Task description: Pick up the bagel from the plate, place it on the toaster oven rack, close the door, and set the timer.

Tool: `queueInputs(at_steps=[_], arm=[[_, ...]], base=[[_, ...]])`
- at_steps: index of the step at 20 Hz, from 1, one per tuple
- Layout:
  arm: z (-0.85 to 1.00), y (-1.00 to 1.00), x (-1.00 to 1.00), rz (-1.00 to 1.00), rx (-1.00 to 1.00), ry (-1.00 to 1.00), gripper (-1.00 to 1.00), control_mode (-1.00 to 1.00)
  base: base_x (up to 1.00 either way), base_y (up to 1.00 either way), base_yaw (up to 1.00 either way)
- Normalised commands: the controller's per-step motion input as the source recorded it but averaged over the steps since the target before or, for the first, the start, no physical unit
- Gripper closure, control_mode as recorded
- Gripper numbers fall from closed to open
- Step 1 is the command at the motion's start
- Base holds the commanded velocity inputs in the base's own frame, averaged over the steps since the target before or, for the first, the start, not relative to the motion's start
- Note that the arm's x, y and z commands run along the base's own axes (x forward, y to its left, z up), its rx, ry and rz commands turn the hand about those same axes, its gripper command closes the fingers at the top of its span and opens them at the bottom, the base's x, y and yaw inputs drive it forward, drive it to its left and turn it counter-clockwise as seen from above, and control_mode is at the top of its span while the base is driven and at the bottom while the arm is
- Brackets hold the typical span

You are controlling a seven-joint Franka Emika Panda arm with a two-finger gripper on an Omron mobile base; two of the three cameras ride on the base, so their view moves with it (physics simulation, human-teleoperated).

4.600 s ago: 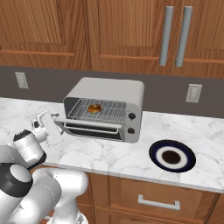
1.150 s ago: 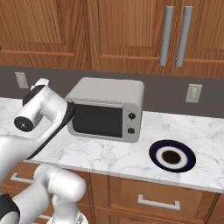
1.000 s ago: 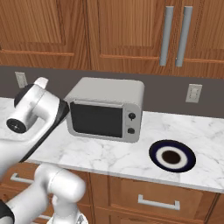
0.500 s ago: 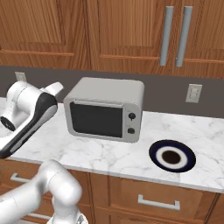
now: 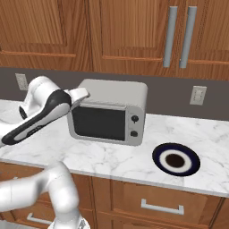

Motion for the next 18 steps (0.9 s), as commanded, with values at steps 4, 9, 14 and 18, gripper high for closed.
queueInputs(at_steps=[4, 9, 14, 18], arm=[[0.78, -0.05, -0.12, -0.11, 0.44, 0.66, -1.00, -1.00], [0.76, 0.20, -0.44, 0.07, 0.01, -0.43, -1.00, -1.00], [0.48, 0.38, -0.56, 0.13, -0.08, -0.83, -1.00, -1.00], [0.12, 0.24, -0.26, 0.13, 0.38, -0.44, -1.00, -1.00]], base=[[0.00, 0.00, 0.00], [0.00, 0.00, 0.00], [0.00, 0.00, 0.00], [0.00, 0.00, 0.00]])
